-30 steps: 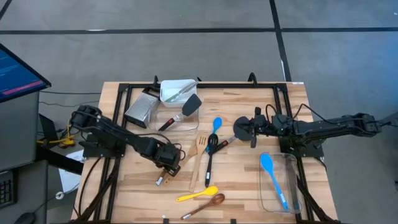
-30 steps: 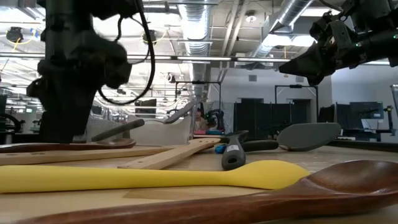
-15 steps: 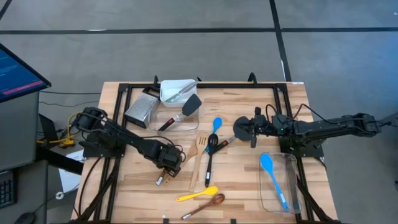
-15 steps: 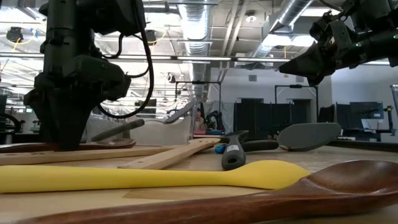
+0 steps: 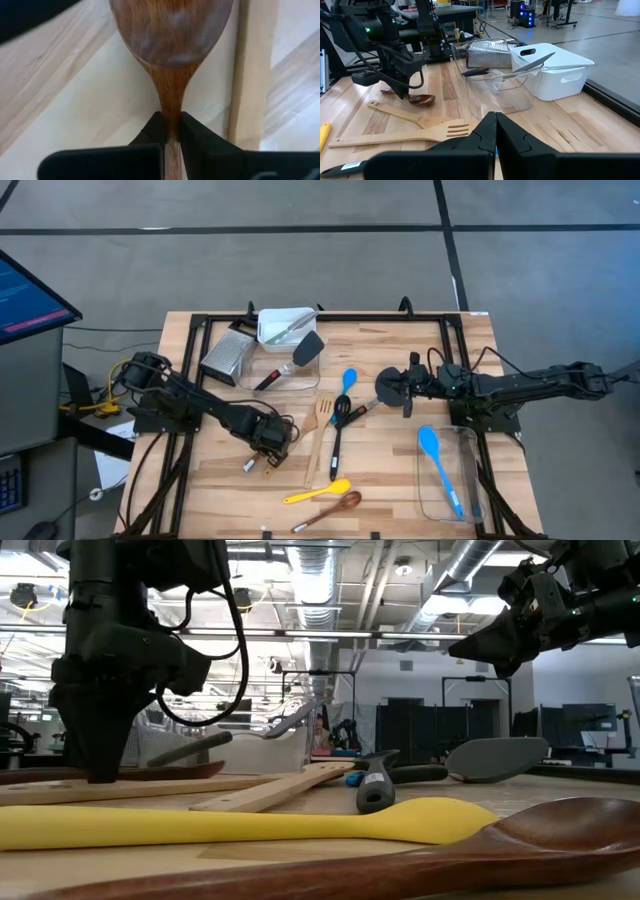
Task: Pick & Place Kitchen Items
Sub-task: Put the top wooden spoon into the bottom transparent bin
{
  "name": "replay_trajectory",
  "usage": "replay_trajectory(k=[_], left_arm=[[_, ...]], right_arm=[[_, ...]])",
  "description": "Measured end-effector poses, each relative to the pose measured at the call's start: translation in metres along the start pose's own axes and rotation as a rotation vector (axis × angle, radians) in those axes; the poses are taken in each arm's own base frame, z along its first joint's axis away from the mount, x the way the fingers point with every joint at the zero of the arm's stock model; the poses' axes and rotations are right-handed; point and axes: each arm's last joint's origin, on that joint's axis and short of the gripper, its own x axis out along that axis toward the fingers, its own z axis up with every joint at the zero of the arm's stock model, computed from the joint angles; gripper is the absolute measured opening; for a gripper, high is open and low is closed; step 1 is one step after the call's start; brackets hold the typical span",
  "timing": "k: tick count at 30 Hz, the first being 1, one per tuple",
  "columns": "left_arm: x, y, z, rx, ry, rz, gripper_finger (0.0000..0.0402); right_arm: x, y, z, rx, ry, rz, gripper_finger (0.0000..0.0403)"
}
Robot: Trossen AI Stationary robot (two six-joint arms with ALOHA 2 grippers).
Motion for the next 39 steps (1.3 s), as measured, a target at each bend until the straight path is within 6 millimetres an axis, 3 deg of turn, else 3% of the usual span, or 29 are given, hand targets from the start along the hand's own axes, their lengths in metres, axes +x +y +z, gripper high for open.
replay_trajectory(k=[6, 22, 32, 39], left_arm=[[-0.012, 0.001, 0.000, 0.053, -0.081, -0.014, 0.0015], [-0.102, 0.019, -0.003, 0.182, -0.468, -0.185, 0.0011], [-0.154, 0.047, -0.004, 0.292, -0.865, -0.067, 0.0011], [-0.167, 0.050, 0.001, 0.235, -1.083, 0.077, 0.0010]], right_arm=[[0.000, 0.000, 0.000, 0.000, 0.002, 0.000, 0.0000], [0.000, 0.000, 0.000, 0.001, -0.002, 0.001, 0.0000], [0.000, 0.000, 0.001, 0.043, -0.010, 0.002, 0.0000], [0.000, 0.000, 0.001, 0.049, -0.010, 0.001, 0.0000]])
